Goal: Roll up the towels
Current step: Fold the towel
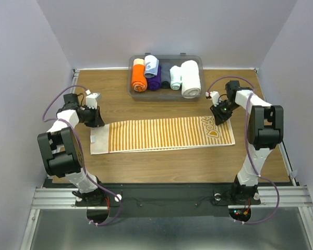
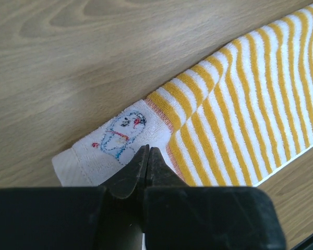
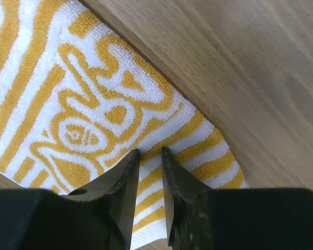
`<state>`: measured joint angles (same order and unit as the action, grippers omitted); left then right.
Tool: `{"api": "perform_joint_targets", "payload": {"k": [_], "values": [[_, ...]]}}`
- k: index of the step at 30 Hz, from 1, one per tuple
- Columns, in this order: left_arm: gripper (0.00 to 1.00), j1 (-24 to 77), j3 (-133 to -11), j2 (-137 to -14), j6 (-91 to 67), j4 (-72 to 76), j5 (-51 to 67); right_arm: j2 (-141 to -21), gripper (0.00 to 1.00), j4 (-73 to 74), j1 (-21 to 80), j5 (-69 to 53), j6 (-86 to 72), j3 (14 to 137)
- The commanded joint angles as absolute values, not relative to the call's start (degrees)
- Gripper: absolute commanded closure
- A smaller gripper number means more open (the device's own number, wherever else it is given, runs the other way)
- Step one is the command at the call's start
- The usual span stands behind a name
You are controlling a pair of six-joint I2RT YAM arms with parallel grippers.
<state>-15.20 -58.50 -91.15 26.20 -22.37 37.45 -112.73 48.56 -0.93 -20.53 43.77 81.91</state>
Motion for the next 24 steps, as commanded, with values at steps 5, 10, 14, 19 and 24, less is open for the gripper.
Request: {"api": "perform_joint_targets", "payload": {"k": [5,10,14,19,24], "values": [[0.97,-16.61,-59.06,-96.5,23.38,-15.58,35.24,-115.92,0.7,47.99,-0.97,-18.55,44.91,84.11],[0.97,-17.14,-61.08,-101.76,23.12,-10.38,34.37,-116.63,0.71,47.99,-0.88,-17.58,46.05,82.97],[0.97,-17.14,-63.89,-106.34,23.29,-8.79,33.93,-116.98,0.71,48.08,-0.88,-16.0,46.93,81.92],[0.92,-16.09,-66.79,-107.32,23.99,-9.14,34.63,-114.45,0.71,49.83,-0.09,-15.38,49.3,77.44],[0.69,-15.03,-69.95,-106.0,22.68,-9.4,35.42,-108.56,0.71,52.73,4.39,-14.94,52.47,68.14]]}}
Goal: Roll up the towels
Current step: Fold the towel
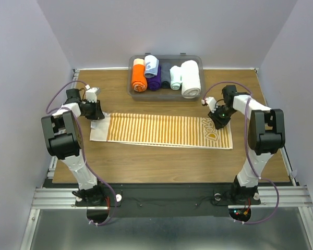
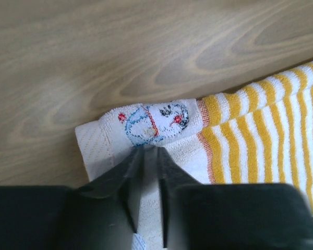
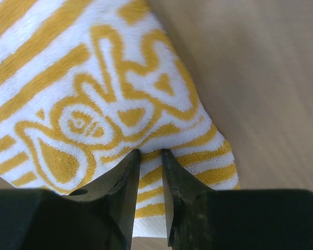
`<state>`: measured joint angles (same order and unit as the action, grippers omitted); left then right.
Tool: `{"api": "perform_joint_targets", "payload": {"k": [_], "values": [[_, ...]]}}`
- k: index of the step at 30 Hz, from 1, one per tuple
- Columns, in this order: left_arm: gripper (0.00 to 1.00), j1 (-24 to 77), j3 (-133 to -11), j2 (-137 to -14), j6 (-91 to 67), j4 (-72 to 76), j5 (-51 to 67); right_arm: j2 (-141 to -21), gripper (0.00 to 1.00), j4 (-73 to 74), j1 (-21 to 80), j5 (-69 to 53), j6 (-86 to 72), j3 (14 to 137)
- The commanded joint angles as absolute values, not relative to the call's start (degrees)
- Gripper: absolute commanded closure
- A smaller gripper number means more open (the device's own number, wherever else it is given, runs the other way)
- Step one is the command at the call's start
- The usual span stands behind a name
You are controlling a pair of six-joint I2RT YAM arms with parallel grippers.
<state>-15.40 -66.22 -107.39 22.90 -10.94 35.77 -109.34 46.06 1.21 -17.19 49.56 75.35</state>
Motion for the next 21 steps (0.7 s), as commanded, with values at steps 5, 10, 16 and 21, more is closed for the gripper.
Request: {"api": "perform_joint_targets", "payload": {"k": [5,10,16,21], "values": [[0.61,-14.77,-73.3,-100.47,22.32,-13.35,36.04,-99.68,0.71,59.84,10.19,-15.47,56.24,62.32],[0.58,-12.57,-68.75,-90.38,25.4,-15.47,34.89,-96.6,0.62,62.58,9.94,-17.05,51.18,66.95],[0.57,-11.95,-63.38,-81.41,26.19,-17.05,35.42,-95.19,0.44,63.81,0.29,-20.74,37.73,74.79],[0.55,-11.16,-58.63,-78.58,29.44,-16.0,35.51,-96.06,0.52,66.01,-1.85,-21.53,38.05,72.43]]}}
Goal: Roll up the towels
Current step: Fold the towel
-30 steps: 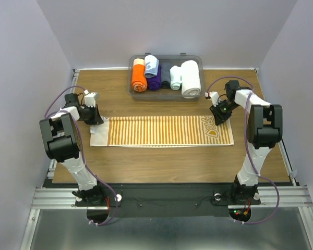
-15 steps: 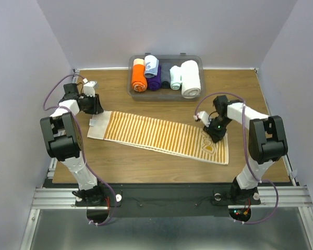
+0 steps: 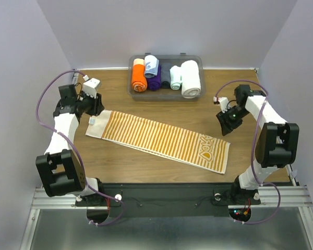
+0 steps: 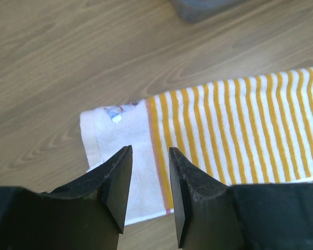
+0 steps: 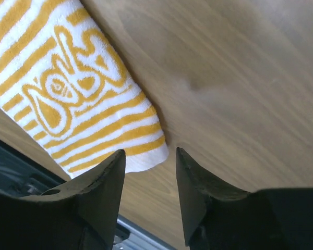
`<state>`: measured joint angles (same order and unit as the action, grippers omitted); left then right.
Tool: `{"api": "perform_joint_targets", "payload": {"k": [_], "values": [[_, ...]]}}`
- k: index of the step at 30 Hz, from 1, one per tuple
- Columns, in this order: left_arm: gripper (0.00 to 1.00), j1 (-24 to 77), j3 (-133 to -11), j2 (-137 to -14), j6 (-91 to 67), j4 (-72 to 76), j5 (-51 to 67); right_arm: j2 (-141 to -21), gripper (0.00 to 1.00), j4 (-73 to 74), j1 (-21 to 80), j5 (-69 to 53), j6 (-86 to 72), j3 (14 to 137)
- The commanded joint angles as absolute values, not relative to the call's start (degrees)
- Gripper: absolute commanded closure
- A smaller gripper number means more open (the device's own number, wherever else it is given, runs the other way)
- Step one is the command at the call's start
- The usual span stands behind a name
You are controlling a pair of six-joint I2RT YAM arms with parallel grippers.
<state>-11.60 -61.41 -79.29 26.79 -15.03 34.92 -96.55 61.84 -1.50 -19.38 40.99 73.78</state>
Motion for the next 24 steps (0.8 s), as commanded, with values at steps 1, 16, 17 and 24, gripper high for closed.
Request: {"api": "perform_joint_targets", "payload": {"k": [1,16,17,24], "values": [[0.55,-11.16,-57.93,-78.75,29.79,-15.65,35.68,-97.28,0.55,65.83,-1.85,-21.71,37.97,72.07],[0.55,-11.07,-55.9,-80.16,30.06,-14.59,35.51,-107.92,0.6,47.12,-1.85,-2.92,41.57,67.4],[0.55,-11.07,-55.9,-80.16,29.97,-14.42,35.59,-109.15,0.61,45.89,-1.85,-2.9,41.92,67.41],[0.54,-10.9,-55.37,-79.98,28.74,-14.76,35.77,-117.94,0.54,42.27,-1.85,-1.49,41.05,83.65]]}}
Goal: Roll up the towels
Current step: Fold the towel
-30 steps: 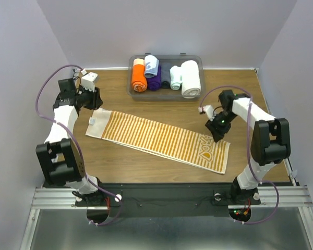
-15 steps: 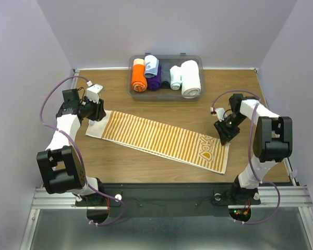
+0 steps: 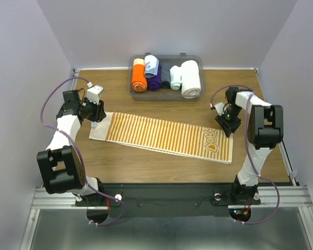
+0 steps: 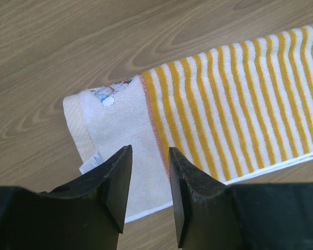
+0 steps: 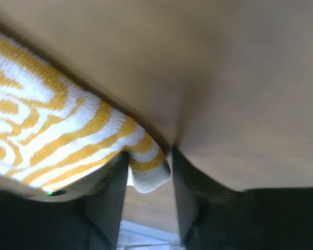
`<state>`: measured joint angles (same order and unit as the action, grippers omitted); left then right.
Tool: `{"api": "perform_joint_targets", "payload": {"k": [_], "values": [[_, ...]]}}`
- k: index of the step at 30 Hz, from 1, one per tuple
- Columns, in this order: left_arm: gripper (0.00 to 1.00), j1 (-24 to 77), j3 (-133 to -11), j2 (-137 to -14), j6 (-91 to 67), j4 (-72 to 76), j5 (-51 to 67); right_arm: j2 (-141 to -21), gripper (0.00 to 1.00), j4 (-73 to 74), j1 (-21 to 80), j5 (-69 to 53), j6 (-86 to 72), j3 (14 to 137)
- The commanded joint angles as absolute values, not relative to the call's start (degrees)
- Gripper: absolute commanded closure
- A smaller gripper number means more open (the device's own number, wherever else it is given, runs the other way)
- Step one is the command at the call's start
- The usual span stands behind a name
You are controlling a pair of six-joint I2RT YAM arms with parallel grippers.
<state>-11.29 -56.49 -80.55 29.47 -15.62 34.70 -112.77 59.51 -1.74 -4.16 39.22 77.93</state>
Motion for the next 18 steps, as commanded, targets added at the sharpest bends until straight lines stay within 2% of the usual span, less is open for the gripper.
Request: {"api": "perform_joint_targets", "payload": {"k": [1,7,12,18], "values": [[0.54,-10.9,-55.37,-80.07,28.48,-14.85,36.03,-117.95,0.5,42.8,-1.93,-1.67,39.83,87.33],[0.54,-10.9,-55.46,-80.16,26.28,-13.28,37.7,-113.56,0.34,54.98,-6.41,-8.78,35.6,95.44],[0.54,-10.9,-55.2,-79.89,23.12,-10.73,38.85,-109.43,0.35,61.17,-9.84,-15.36,28.05,90.29],[0.54,-10.98,-55.02,-80.07,21.62,-10.19,40.43,-108.63,0.39,60.82,-10.11,-22.05,21.45,83.77]]}}
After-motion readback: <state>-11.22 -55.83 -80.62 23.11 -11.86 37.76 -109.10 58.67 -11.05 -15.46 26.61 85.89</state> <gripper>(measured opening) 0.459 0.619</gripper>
